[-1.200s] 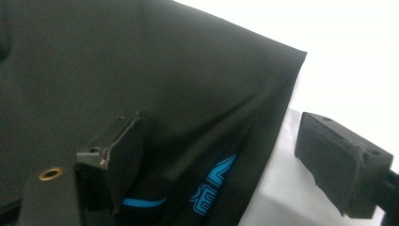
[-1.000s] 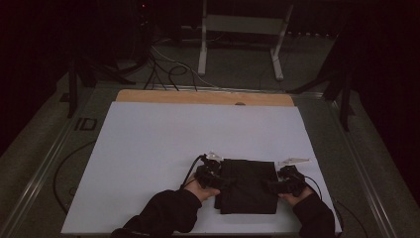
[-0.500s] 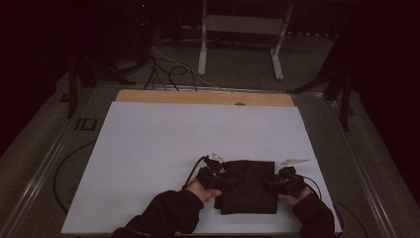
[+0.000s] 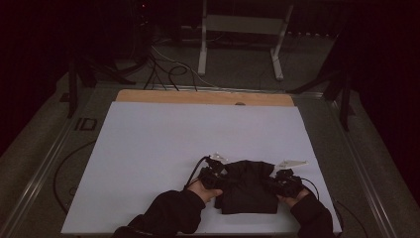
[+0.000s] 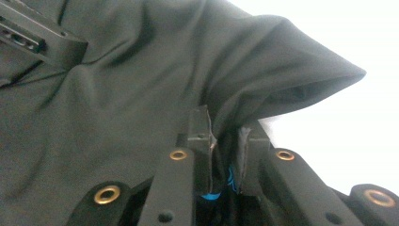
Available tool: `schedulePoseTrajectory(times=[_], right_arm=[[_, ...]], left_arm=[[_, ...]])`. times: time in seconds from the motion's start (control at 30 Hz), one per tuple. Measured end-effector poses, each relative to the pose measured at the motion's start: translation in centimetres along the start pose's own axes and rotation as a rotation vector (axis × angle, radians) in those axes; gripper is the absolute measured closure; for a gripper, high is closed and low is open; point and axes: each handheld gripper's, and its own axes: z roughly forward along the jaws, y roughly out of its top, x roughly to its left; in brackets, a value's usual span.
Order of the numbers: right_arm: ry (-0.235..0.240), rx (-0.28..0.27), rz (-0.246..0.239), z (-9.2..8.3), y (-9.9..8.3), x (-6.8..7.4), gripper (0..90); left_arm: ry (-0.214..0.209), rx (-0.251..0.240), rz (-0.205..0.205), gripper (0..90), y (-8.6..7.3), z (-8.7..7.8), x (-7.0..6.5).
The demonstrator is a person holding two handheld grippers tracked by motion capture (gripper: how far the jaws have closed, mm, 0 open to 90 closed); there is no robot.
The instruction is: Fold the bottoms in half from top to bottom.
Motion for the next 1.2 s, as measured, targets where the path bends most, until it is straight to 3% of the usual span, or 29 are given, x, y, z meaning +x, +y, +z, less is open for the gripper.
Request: schedulePoseTrajectory(times=[0.3, 0.53, 0.8, 1.2], right_arm=[[-0.006, -0.019, -0.003, -0.3, 0.1, 0.0, 80.4], [-0.006, -0.058, 0.023, -1.0, 0.4, 0.0, 80.4], [-0.009, -0.100, 0.026, -2.0, 1.2, 0.1, 80.5], [-0.014, -0.161, -0.007, -2.9, 3.5, 0.7, 80.5]], left_arm=[[-0.012, -0.012, -0.010, 74.4, 0.5, -0.5, 0.0], [-0.015, -0.029, -0.007, 74.8, 1.0, -1.1, -0.2], [-0.019, -0.052, 0.022, 74.8, 1.9, -2.3, -0.7], [-0.001, -0.102, 0.046, 74.9, 3.2, -4.9, -0.9]])
